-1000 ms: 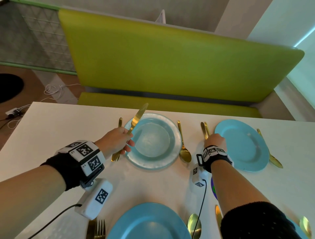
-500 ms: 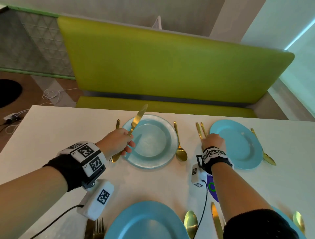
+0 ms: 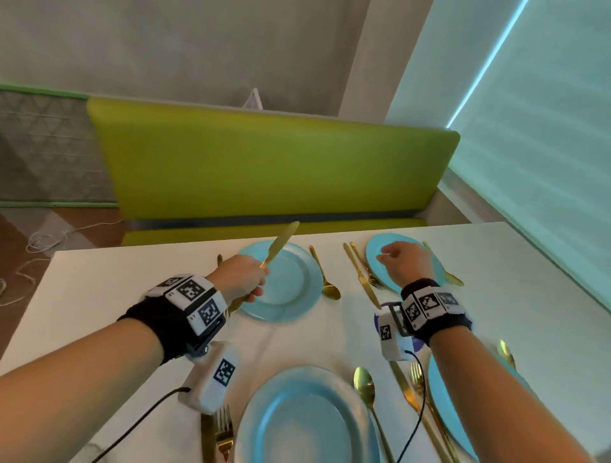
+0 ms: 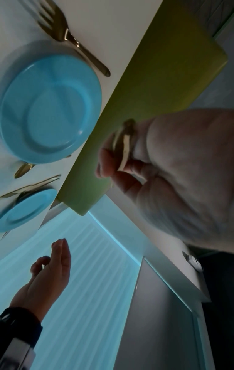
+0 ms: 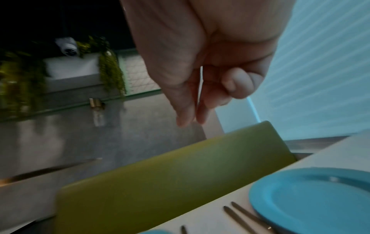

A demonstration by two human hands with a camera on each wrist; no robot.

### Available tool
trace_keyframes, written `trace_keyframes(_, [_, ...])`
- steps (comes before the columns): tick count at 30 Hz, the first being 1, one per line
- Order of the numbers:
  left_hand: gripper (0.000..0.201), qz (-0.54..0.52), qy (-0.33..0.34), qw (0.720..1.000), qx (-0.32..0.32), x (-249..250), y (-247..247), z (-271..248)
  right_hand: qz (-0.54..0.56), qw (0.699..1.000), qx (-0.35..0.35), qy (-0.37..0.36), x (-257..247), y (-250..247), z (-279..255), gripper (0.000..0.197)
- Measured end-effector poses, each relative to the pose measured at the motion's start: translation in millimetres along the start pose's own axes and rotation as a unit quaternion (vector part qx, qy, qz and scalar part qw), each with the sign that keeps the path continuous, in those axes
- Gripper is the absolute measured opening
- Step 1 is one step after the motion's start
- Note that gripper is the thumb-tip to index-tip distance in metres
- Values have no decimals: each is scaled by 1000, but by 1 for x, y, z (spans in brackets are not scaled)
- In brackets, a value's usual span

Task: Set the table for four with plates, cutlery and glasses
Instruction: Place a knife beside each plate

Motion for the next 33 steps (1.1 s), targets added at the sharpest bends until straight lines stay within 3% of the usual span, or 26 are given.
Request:
trace_keyframes(6, [14,99,34,994,-40,-21,-17,-49,22,981,-69,-179,-66,51,-133,24])
trace_keyframes(10, [18,125,69,988,-55,-41,-36,-83,6,936,-20,-351,-103,78,-205,29])
trace_keyframes(13, [21,157,84,980,-92,-56,-49,-104,-24,909,-11,-417,-125,95,-241,33])
trace_keyframes(17, [10,206,83,967,-125,-70,-63,-125,1,886,-8,-463,-141,107,-265,17])
trace_keyframes(20, [17,222,81,963,-129,-77,-73,-131,-5,882,-10,-472,-151,114,-271,13])
trace_keyframes(24, [12,206,80,968,-121,-79,-85,-124,-21,873,-3,-488,-162,121,-265,13])
trace_keyframes(27, [15,209,80,970,-97,-80,-94,-113,-38,881,-14,-471,-167,131,-249,11])
trace_keyframes(29, [19,225,80,971,-32,-84,-107,-103,-56,901,-21,-430,-172,140,-235,2])
trace_keyframes(33, [25,210,59,973,73,-93,-143,-79,-104,958,-150,-219,-174,164,-195,24])
Point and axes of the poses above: each hand's wrist, its own z-axis towards the middle knuckle, its own y-axis out of the palm, x = y × z, the point moved 3 cm from there along z, towards the middle knuckle, and after that the axes turned 14 degrees about z, right-handed, at the moved point
